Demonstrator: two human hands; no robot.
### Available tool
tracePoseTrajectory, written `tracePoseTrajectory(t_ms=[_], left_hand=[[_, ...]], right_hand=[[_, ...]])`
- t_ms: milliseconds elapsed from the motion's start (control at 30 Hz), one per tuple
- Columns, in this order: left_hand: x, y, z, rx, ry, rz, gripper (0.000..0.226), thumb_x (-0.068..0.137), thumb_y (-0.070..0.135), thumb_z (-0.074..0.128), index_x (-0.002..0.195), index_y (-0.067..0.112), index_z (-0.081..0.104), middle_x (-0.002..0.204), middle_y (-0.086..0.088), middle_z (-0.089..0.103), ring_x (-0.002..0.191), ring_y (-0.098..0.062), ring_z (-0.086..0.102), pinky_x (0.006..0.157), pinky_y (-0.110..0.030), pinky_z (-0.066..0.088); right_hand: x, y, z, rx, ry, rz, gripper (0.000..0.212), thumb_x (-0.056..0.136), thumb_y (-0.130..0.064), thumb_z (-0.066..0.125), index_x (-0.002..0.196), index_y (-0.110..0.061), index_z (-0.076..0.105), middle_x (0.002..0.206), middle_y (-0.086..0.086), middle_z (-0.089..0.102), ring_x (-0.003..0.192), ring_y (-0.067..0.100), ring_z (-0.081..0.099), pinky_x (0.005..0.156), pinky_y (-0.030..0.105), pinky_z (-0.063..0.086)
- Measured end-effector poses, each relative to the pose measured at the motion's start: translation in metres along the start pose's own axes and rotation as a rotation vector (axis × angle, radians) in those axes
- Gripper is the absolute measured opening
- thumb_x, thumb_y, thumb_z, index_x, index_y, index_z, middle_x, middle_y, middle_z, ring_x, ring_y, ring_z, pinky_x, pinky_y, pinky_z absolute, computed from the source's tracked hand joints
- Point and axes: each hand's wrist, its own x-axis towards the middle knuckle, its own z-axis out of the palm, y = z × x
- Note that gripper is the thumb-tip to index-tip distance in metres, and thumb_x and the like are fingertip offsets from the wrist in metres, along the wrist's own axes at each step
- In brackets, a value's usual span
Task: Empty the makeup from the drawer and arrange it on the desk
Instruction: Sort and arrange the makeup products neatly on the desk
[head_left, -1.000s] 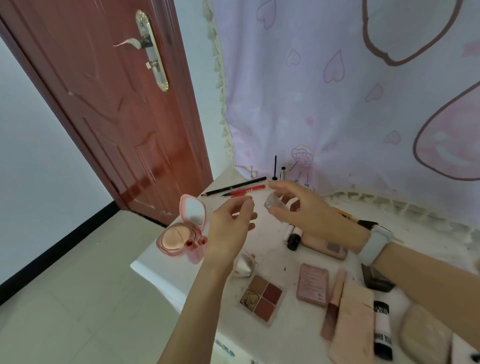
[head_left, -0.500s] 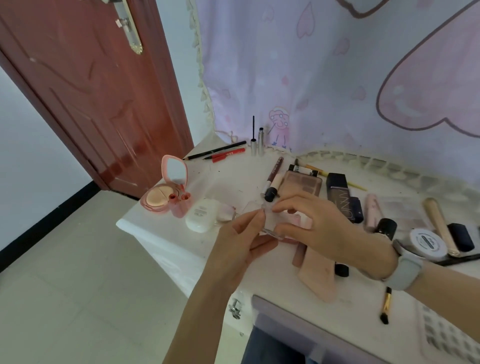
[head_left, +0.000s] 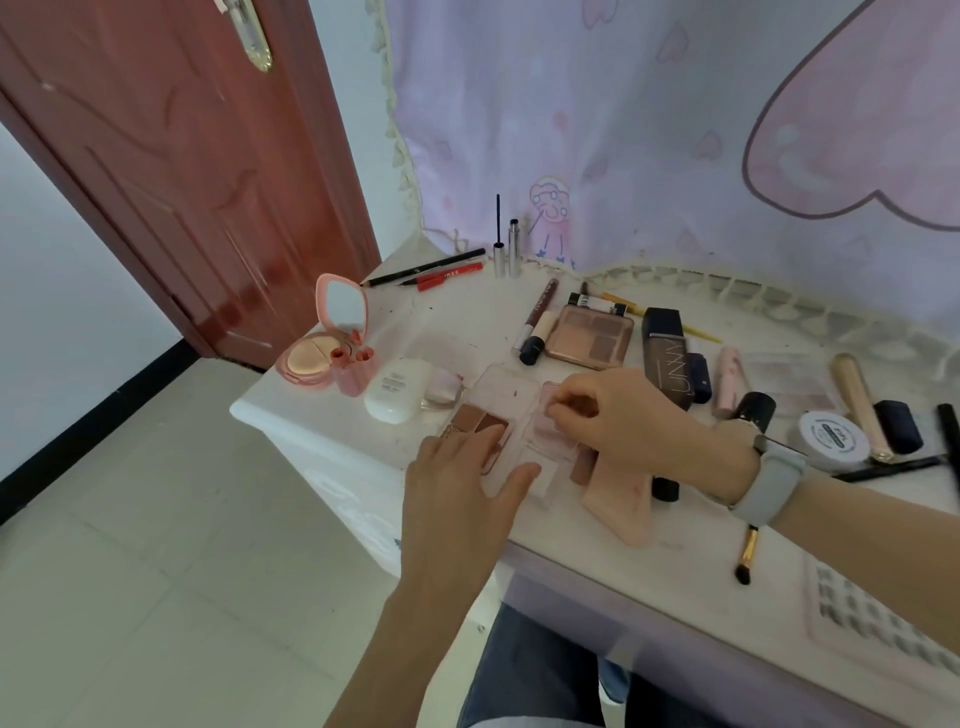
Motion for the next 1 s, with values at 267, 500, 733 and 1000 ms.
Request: tracePoseTrajectory(t_ms=[267, 500, 733, 1000], left_hand=[[-0.006, -0.006, 0.029, 0.339, 0.16, 0.081, 0.052, 0.067, 0.062, 0.051, 0.092, 0.021, 0.071, 0.096, 0.002, 0.063, 0.092, -0.017, 0.038, 0.071, -0.035, 0.043], [-0.005, -0.007, 0.031, 0.324, 0.13, 0.084, 0.043, 0.071, 0.052, 0.044, 0.084, 0.021, 0.071, 0.101, 0.001, 0.062, 0.097, -0.019, 0.039, 0.074, -0.035, 0.039], [0.001, -0.006, 0.03, 0.211, 0.188, 0.097, 0.045, 0.076, 0.052, 0.047, 0.1, 0.019, 0.069, 0.106, 0.0, 0.061, 0.1, -0.018, 0.04, 0.079, -0.035, 0.039], [0.063, -0.004, 0.007, 0.179, 0.245, 0.081, 0.045, 0.078, 0.043, 0.041, 0.102, 0.016, 0.069, 0.101, 0.0, 0.066, 0.095, -0.026, 0.056, 0.075, -0.037, 0.04]], right_hand=[[0.004, -0.001, 0.015, -0.071, -0.012, 0.065, 0.018, 0.091, -0.034, 0.053, 0.102, -0.027, 0.065, 0.089, -0.014, 0.061, 0.066, 0.009, 0.067, 0.066, 0.011, 0.042], [0.012, 0.004, 0.017, -0.175, 0.032, 0.01, 0.031, 0.09, -0.031, 0.055, 0.119, -0.022, 0.06, 0.107, -0.006, 0.059, 0.095, 0.01, 0.054, 0.086, 0.026, 0.044], [0.031, 0.019, 0.005, -0.146, 0.144, -0.108, 0.029, 0.093, -0.031, 0.049, 0.117, -0.019, 0.06, 0.106, -0.008, 0.052, 0.082, 0.001, 0.046, 0.08, 0.024, 0.04], [0.104, 0.017, -0.011, -0.511, -0.067, -0.093, 0.041, 0.092, -0.04, 0.044, 0.131, -0.028, 0.047, 0.131, 0.0, 0.044, 0.12, 0.022, 0.04, 0.097, 0.039, 0.034]])
